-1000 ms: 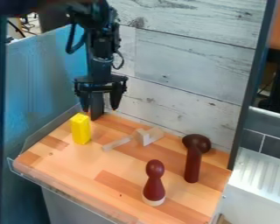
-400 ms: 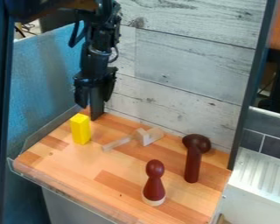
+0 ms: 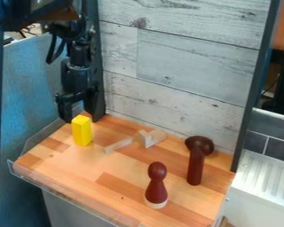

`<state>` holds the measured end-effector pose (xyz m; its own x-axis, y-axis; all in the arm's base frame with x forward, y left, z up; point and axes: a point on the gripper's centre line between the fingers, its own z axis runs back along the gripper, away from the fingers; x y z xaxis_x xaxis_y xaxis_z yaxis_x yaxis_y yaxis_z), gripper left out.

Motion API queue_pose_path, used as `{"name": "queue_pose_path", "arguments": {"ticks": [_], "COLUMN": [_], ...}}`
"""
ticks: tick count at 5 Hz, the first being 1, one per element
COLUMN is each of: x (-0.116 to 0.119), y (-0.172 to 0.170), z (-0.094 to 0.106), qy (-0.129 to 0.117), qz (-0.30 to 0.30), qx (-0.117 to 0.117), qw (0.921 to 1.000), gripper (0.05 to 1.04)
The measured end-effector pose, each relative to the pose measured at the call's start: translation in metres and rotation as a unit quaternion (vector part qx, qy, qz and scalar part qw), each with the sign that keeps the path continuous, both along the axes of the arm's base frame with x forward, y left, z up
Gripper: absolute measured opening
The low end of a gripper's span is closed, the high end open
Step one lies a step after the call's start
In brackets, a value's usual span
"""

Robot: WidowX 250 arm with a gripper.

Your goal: Move the yellow block into another surface

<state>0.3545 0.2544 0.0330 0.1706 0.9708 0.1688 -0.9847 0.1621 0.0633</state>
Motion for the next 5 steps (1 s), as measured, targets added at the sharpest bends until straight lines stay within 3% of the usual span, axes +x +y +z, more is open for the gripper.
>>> {"name": "queue_pose_path", "arguments": {"ticks": [1,2,3,5], "x": [0.003,0.015,0.020,0.019], "y": [0.002,0.002,0.000,0.005], "z": [-0.012,-0.012,-0.014,-0.013], "qy": [-0.004,-0.040,-0.058,-0.051], "qz": [-0.018,-0.050,-0.058,-0.030], "qx": [-0.004,-0.009,-0.011,-0.002], "qw": [0.9998,0.9979,0.9966,0.9982], "gripper": [0.999,1.000,1.000,1.000]}}
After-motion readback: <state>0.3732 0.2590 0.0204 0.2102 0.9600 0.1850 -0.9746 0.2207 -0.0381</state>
